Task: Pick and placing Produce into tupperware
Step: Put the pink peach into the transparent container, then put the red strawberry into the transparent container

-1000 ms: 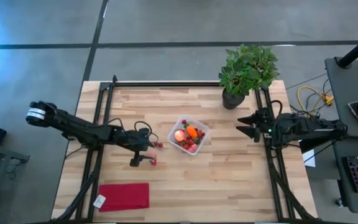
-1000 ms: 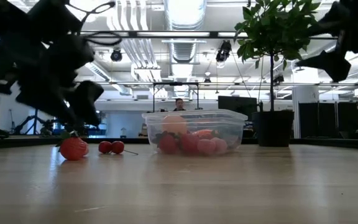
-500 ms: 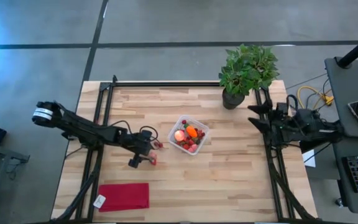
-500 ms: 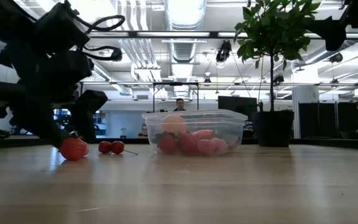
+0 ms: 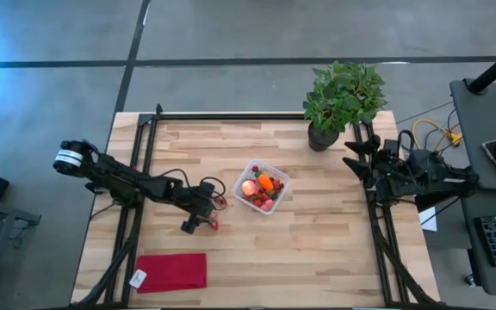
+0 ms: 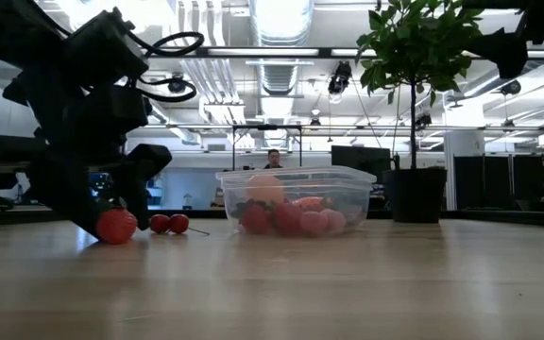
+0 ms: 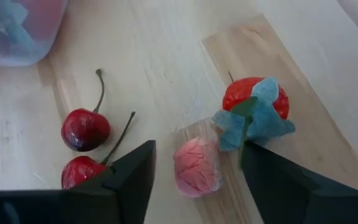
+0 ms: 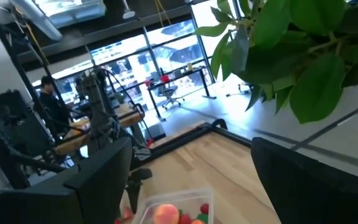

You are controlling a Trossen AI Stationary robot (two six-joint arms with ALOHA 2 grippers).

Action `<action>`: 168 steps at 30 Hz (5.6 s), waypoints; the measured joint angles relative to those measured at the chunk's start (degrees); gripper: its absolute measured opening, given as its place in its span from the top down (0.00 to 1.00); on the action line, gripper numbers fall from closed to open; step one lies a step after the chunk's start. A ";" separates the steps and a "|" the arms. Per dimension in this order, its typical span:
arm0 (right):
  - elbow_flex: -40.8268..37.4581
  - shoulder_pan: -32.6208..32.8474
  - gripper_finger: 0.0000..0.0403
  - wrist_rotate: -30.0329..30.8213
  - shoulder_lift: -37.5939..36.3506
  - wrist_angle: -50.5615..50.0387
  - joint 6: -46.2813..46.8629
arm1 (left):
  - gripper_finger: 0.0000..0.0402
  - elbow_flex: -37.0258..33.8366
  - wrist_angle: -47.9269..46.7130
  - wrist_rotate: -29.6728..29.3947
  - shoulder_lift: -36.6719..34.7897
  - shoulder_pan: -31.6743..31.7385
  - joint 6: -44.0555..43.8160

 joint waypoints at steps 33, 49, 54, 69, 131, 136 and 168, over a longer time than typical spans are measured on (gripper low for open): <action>-0.05 0.00 0.20 -0.02 0.02 0.13 -0.09 | 0.77 7.09 -2.38 -7.65 -7.85 1.61 2.55; -0.07 0.02 0.20 -0.02 0.02 0.11 -0.11 | 0.77 33.21 1.58 -14.02 16.80 12.41 4.17; -0.07 0.01 0.20 -0.02 0.02 0.11 -0.11 | 0.71 40.53 1.31 -14.78 22.88 12.46 4.25; -0.13 0.02 0.20 -0.05 0.14 0.20 -0.11 | 0.43 40.96 -23.16 -11.59 16.51 11.95 0.89; -0.15 0.00 0.20 0.00 0.76 0.44 -0.11 | 0.43 13.09 -2.55 -12.99 9.66 -8.57 -31.74; -0.15 0.01 0.20 -0.01 0.76 0.44 -0.11 | 0.43 13.05 -2.26 -15.23 12.15 -7.96 -35.09; -0.15 0.01 0.20 0.00 0.75 0.46 -0.11 | 0.69 17.62 5.07 -26.85 5.08 -5.40 -2.96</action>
